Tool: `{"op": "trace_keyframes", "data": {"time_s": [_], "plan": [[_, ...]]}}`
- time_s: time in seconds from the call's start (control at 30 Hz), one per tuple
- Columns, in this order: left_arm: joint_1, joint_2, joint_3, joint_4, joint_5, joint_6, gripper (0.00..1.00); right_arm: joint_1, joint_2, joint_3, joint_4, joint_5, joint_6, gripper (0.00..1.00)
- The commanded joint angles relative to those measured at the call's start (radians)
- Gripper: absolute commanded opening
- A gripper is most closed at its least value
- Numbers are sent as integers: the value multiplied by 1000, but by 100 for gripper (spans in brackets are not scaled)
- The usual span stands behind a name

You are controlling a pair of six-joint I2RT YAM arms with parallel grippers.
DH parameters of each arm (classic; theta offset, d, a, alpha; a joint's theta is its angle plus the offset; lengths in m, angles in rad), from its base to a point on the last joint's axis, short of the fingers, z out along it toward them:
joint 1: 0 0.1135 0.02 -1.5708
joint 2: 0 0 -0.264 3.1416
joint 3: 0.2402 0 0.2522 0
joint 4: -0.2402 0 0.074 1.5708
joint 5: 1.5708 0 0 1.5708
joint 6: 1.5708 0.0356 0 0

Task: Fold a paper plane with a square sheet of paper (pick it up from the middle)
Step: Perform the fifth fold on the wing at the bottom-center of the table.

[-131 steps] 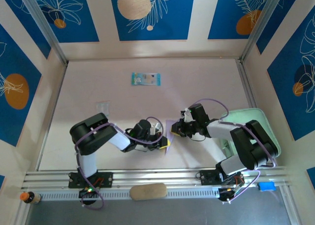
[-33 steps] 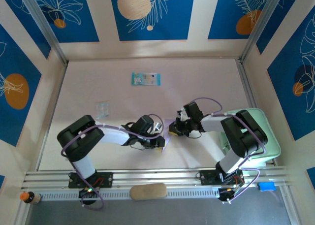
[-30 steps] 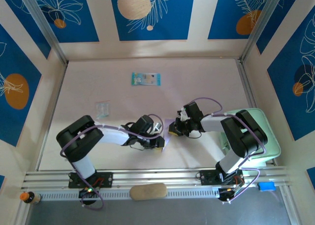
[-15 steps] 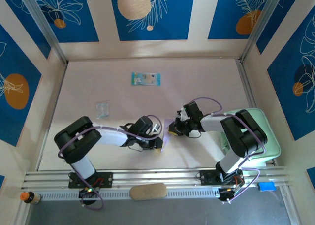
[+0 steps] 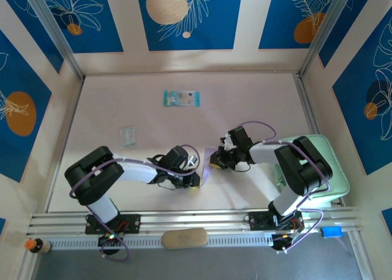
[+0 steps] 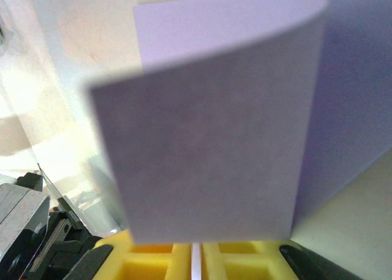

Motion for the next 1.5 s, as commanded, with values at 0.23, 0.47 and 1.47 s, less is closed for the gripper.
{"op": "trace_keyframes", "data": {"time_s": [0.23, 0.47, 1.47], "plan": [[-17, -143, -61, -83, -44, 19, 12, 0, 37, -8, -84, 74, 6, 12], [-14, -139, 58, -66, -47, 42, 6, 1, 38, -9, -80, 73, 7, 12], [-25, 136, 110, -38, 13, 31, 2, -5, 40, -14, -89, 76, 0, 11]]}}
